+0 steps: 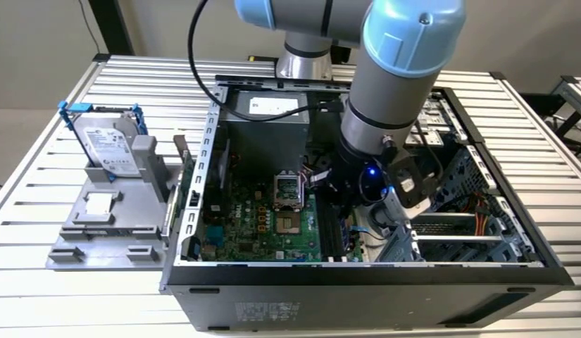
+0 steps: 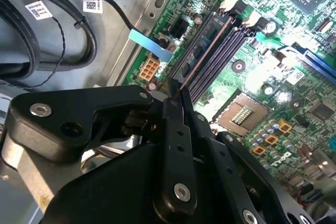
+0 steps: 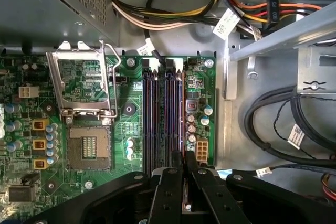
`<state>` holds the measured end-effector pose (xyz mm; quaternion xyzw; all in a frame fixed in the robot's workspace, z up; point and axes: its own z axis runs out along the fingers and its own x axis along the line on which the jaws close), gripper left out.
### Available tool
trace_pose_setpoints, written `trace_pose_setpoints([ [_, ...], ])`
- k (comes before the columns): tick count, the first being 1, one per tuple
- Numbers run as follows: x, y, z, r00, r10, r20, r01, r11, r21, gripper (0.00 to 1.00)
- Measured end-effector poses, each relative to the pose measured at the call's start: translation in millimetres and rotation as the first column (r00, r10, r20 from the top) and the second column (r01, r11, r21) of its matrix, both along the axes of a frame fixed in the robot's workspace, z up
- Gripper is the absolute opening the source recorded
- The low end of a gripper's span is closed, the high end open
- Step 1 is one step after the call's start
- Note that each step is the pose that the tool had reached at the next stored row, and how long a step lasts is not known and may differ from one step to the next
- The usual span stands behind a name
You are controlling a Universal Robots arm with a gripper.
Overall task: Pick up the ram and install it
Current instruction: 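Insert the ram into the slot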
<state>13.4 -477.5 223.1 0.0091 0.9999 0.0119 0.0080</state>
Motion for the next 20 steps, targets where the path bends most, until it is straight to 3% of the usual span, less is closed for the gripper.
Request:
trace_pose_setpoints([
  [20,-1.8,0.1,-4.4,0.9999,-0.011,-0.0015,0.011,0.9999,0.0006,0.0],
])
